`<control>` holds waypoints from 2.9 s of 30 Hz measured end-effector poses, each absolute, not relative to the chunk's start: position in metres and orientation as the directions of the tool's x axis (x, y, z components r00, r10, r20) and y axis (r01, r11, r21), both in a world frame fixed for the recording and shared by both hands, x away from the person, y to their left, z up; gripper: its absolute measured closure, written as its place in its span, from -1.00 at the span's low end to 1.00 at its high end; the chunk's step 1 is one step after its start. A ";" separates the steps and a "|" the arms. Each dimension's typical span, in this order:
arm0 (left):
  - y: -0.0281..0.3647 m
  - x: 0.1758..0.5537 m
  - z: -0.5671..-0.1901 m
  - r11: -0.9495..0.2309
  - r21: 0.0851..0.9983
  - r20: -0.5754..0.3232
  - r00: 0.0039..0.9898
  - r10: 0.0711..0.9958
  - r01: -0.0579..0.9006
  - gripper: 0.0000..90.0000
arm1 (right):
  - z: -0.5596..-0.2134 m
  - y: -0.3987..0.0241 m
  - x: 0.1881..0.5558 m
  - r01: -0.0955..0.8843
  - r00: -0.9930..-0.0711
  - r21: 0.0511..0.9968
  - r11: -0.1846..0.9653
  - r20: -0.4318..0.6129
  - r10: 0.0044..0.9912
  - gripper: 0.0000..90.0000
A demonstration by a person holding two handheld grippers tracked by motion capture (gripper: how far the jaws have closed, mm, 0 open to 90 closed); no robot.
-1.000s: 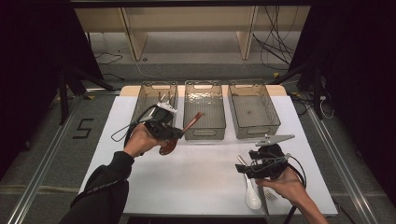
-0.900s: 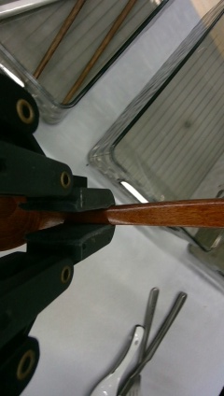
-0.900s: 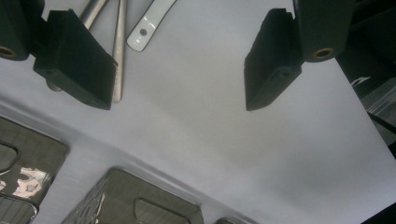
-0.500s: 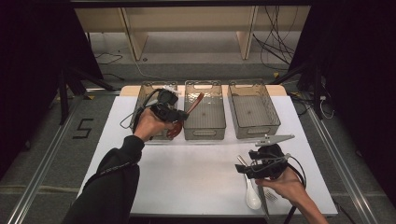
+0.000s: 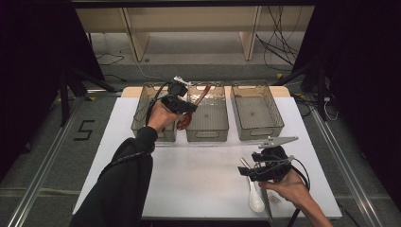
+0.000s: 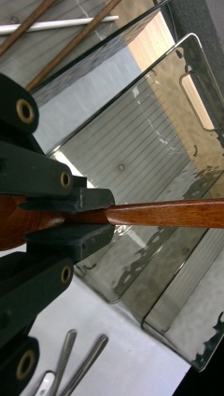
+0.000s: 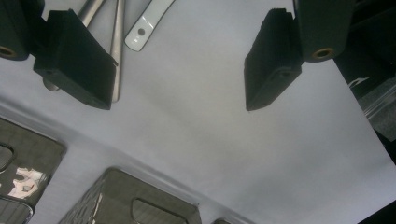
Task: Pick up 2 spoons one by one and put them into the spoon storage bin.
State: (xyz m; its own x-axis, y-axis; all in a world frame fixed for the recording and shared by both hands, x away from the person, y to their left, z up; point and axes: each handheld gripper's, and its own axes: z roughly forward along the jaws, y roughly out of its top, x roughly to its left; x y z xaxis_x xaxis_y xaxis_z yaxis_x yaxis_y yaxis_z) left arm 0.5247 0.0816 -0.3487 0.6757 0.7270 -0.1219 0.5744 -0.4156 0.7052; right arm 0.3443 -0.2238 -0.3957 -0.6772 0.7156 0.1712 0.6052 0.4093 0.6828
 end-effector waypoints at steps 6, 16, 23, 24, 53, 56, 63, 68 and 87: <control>0.074 0.534 -0.352 -0.387 0.708 -0.140 0.654 0.743 0.591 0.80 | -0.396 -0.223 0.344 0.602 -0.684 0.682 0.416 0.171 0.709 -0.42; 0.068 0.546 -0.360 -0.351 0.717 -0.160 0.632 0.758 0.602 0.80 | -0.396 -0.223 0.344 0.601 -0.685 0.682 0.417 0.171 0.708 -0.42; 0.066 0.551 -0.364 -0.329 0.724 -0.169 0.617 0.768 0.607 0.80 | -0.396 -0.223 0.344 0.601 -0.685 0.682 0.416 0.171 0.708 -0.42; 0.065 0.551 -0.365 -0.324 0.726 -0.172 0.616 0.769 0.607 0.80 | -0.396 -0.223 0.344 0.601 -0.685 0.682 0.416 0.171 0.708 -0.42; 0.066 0.552 -0.377 -0.257 0.732 -0.225 0.580 0.783 0.631 0.39 | -0.396 -0.223 0.344 0.601 -0.684 0.686 0.411 0.175 0.708 -0.43; 0.071 0.549 -0.370 -0.269 0.720 -0.223 0.581 0.783 0.639 0.18 | -0.395 -0.223 0.343 0.601 -0.682 0.686 0.409 0.174 0.711 -0.43; 0.088 0.531 -0.352 -0.266 0.729 -0.226 0.589 0.776 0.630 -0.15 | -0.396 -0.223 0.343 0.606 -0.677 0.682 0.409 0.172 0.716 -0.43; 0.106 0.518 -0.345 -0.259 0.737 -0.241 0.601 0.762 0.624 -0.28 | -0.396 -0.222 0.343 0.608 -0.674 0.680 0.410 0.170 0.719 -0.44; 0.158 0.433 -0.363 -0.268 0.768 -0.242 0.651 0.720 0.582 -0.49 | -0.407 -0.218 0.344 0.677 -0.622 0.583 0.449 0.128 0.772 -0.45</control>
State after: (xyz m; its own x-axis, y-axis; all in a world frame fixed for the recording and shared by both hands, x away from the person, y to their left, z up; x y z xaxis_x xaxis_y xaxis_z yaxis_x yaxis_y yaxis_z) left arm 0.4325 0.1583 -0.3626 0.6505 0.7200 -0.2416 0.5818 -0.2680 0.7679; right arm 0.3435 -0.2181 -0.4072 -0.6223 0.7722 0.1283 0.6770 0.4487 0.5834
